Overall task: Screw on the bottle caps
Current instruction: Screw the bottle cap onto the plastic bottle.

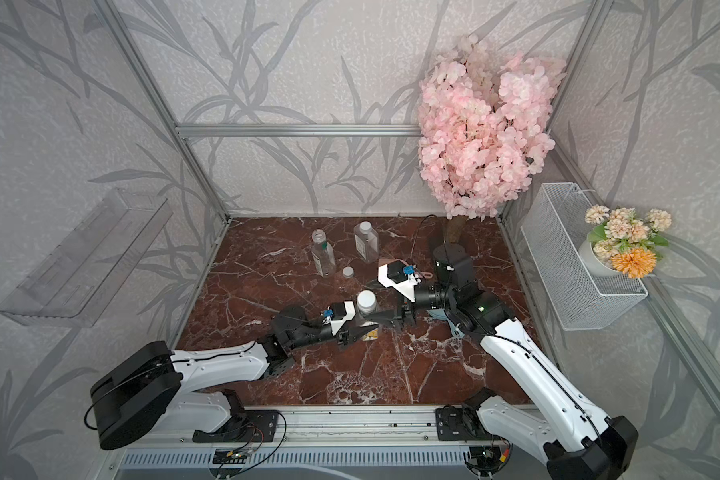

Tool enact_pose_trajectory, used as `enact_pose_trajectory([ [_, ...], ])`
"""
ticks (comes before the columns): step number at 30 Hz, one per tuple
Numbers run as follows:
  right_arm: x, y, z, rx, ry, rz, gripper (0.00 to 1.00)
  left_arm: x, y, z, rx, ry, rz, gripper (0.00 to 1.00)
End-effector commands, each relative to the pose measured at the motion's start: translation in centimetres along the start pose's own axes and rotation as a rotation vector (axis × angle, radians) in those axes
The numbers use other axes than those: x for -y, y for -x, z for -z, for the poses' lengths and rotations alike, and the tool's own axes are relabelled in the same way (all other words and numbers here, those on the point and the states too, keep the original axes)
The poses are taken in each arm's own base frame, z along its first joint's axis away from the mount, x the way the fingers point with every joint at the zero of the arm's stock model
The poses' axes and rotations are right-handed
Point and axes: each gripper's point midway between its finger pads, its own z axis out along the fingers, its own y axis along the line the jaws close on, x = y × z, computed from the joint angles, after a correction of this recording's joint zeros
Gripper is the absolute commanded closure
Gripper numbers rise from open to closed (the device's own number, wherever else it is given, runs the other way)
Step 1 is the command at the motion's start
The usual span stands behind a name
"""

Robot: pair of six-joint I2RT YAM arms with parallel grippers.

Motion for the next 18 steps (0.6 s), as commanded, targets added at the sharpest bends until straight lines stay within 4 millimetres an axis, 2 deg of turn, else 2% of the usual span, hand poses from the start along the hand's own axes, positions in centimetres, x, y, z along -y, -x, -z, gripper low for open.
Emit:
enact_pose_trajectory([
  [1,-1.0,2.2,0.3,0.059,0.060,0.067,0.26,0.2,1.9,-0.1,0.049,-0.016,-0.039,0.81],
  [18,-0.2,0.7,-0.1,0.013,0.024,0.070,0.58,-0.2,2.0,-0.3,0.047,0.003,-0.042,0.82],
])
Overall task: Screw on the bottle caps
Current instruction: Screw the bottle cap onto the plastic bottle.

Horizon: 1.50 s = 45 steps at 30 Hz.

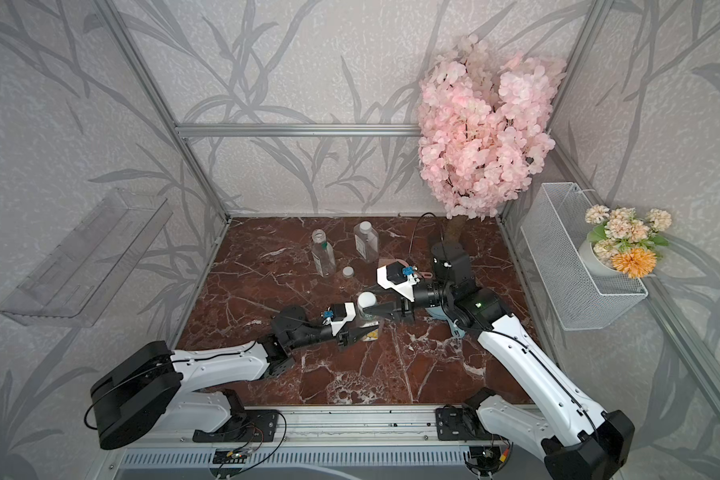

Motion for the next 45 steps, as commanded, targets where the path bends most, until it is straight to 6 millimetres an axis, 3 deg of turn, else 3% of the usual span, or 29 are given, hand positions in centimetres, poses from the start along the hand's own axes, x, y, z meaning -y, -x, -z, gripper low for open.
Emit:
enact_pose_trajectory([
  [1,0.0,0.2,0.2,-0.001,-0.019,0.022,0.59,-0.3,2.1,-0.3,0.052,0.009,-0.027,0.81],
  [6,0.5,-1.2,0.1,-0.022,-0.068,-0.002,0.63,-1.5,2.9,-0.1,0.071,0.075,-0.040,0.81],
  [11,2.6,-3.4,-0.3,-0.062,-0.201,-0.090,0.71,-3.3,5.0,0.2,0.111,0.179,-0.091,0.81],
  [16,4.2,-5.7,-1.4,-0.071,-0.363,-0.145,0.73,-5.1,6.8,0.5,0.148,0.277,-0.133,0.81],
  [25,6.7,-8.4,-2.9,-0.077,-0.680,-0.260,0.81,-6.8,6.9,0.8,0.131,0.384,-0.155,0.82],
  [34,7.3,-11.2,-4.7,-0.161,-0.883,-0.288,0.87,-7.5,6.3,1.2,0.105,0.445,-0.168,0.82],
  [37,7.2,-11.3,-5.1,-0.147,-0.888,-0.288,0.87,-7.5,5.9,1.2,0.095,0.446,-0.164,0.82],
  [40,7.1,-10.2,-4.8,-0.126,-0.879,-0.276,0.86,-7.5,5.3,1.1,0.082,0.446,-0.154,0.82],
  [45,6.3,-8.2,-3.9,-0.093,-0.848,-0.258,0.74,-7.5,3.4,1.1,0.045,0.452,-0.118,0.82],
])
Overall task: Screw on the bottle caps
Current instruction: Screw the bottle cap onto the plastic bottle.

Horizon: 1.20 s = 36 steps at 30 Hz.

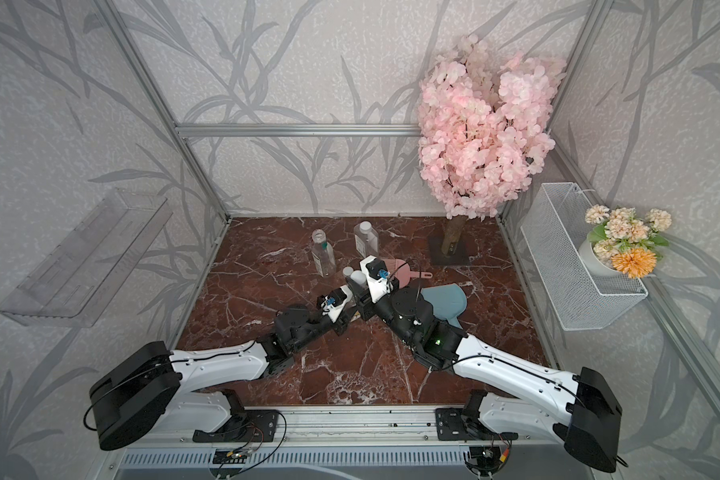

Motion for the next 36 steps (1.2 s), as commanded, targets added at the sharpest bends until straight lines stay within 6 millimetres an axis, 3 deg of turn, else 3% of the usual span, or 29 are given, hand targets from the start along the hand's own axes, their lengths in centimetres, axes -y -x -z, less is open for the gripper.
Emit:
enact_pose_trajectory([
  [1,0.2,-5.0,0.8,-0.189,-0.001,0.078,0.69,-0.2,6.6,0.1,0.225,0.018,-0.022,0.82],
  [4,-0.1,-3.3,2.3,-0.165,0.042,0.078,0.47,-0.2,5.3,-0.1,0.191,0.023,0.007,0.82],
  [6,-0.4,-2.6,3.8,-0.196,0.113,0.081,0.27,-0.3,4.4,-0.3,0.165,0.031,0.029,0.82],
  [9,0.3,-0.7,6.2,-0.210,0.187,0.074,0.11,-0.2,3.7,-0.3,0.141,0.016,0.039,0.82],
  [12,0.9,0.7,8.3,-0.197,0.247,0.059,0.00,-0.1,3.3,-0.3,0.127,0.009,0.041,0.82],
  [15,1.1,1.3,9.4,-0.197,0.301,0.071,0.00,0.4,3.1,-0.2,0.129,-0.019,0.032,0.82],
  [18,0.3,1.6,9.8,-0.199,0.390,0.117,0.01,2.4,3.6,0.3,0.160,-0.133,0.000,0.82],
  [25,-2.9,1.5,10.3,-0.221,0.659,0.300,0.01,6.2,4.5,1.2,0.181,-0.368,-0.021,0.82],
  [29,-3.4,1.2,9.6,-0.250,0.722,0.331,0.01,6.7,4.9,1.6,0.196,-0.403,-0.015,0.82],
  [36,-3.7,0.6,8.3,-0.304,0.767,0.303,0.18,6.8,5.2,1.8,0.205,-0.413,-0.019,0.82],
])
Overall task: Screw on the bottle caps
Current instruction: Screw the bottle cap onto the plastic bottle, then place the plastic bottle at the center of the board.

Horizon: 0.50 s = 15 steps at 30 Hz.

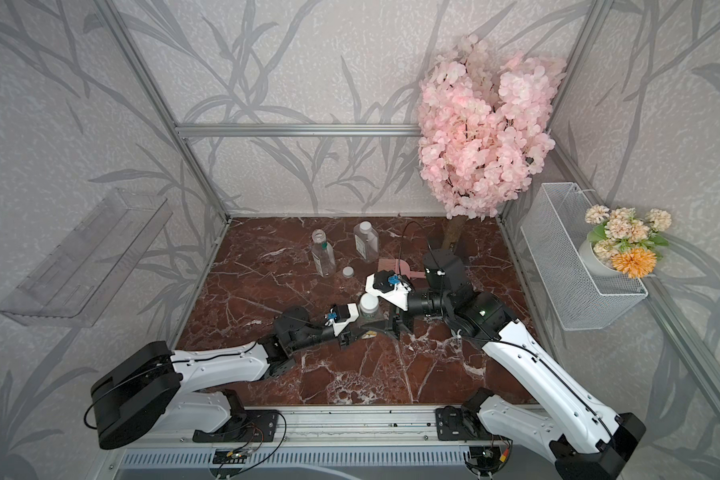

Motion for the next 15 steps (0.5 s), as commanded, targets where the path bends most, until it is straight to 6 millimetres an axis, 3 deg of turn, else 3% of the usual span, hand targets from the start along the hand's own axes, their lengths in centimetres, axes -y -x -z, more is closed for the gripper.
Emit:
enact_pose_trajectory([
  [1,-0.6,0.4,0.2,0.002,0.047,0.011,0.22,0.1,2.3,0.0,0.057,-0.020,-0.026,0.82],
  [7,0.0,-0.4,-0.1,-0.013,0.018,-0.005,0.44,0.1,2.4,0.2,0.063,-0.014,-0.027,0.82],
  [10,1.4,-0.3,0.0,-0.001,-0.037,-0.066,0.57,0.0,2.5,0.3,0.062,-0.007,-0.024,0.79],
  [12,2.1,-0.2,0.2,0.008,-0.057,-0.109,0.66,-0.3,2.5,0.4,0.062,0.007,-0.023,0.69],
  [15,3.2,-0.5,0.4,0.013,-0.101,-0.147,0.71,-0.8,2.2,0.6,0.054,0.041,-0.021,0.44],
])
